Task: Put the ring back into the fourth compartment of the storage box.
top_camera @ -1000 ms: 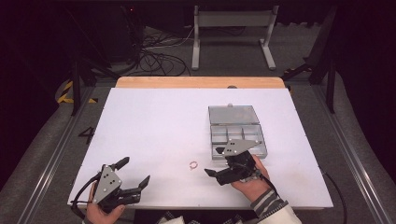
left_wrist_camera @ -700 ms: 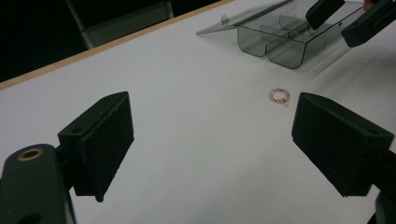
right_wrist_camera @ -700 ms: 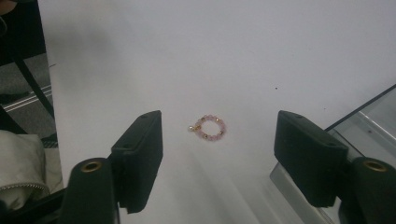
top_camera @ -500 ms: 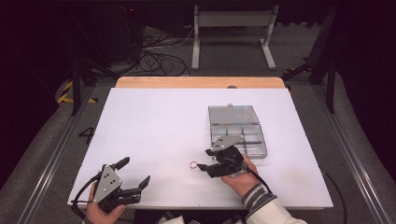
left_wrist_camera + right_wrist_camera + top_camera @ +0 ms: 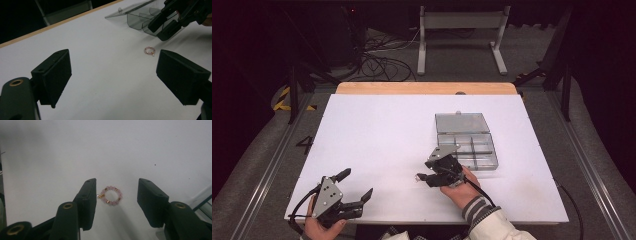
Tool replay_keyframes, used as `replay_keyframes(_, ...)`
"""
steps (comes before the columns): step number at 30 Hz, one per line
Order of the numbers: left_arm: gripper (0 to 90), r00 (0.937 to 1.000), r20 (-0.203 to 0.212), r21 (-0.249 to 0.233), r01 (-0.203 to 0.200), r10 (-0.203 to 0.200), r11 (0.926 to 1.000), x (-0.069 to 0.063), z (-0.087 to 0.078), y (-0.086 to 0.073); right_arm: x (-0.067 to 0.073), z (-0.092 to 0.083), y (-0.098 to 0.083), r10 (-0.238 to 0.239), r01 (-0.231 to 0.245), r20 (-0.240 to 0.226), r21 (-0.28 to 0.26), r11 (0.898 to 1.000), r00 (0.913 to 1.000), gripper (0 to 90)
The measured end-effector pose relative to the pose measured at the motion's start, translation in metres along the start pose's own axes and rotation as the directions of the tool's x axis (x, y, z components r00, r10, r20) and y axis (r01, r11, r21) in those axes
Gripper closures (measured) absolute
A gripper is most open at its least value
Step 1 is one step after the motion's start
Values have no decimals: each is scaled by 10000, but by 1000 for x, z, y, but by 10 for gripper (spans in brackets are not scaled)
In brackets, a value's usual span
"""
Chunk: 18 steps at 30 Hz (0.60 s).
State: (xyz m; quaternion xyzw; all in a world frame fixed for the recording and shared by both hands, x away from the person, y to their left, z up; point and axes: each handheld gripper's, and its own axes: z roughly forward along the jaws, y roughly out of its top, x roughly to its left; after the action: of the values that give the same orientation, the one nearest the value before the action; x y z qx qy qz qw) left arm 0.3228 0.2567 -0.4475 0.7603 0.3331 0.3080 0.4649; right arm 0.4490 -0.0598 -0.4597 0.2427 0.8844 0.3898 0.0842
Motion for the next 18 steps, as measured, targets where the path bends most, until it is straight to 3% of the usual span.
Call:
replay_keyframes(11, 136, 10000, 20, -1, -21, 21, 10000, 0, 0, 0, 0, 14, 0, 223, -232, 267, 331, 9992, 9994, 569)
replay_keyframes(18, 137, 10000, 31, -4, -29, 29, 10000, 0, 0, 0, 1, 22, -1, 262, -286, 546, 448, 9986, 9982, 651)
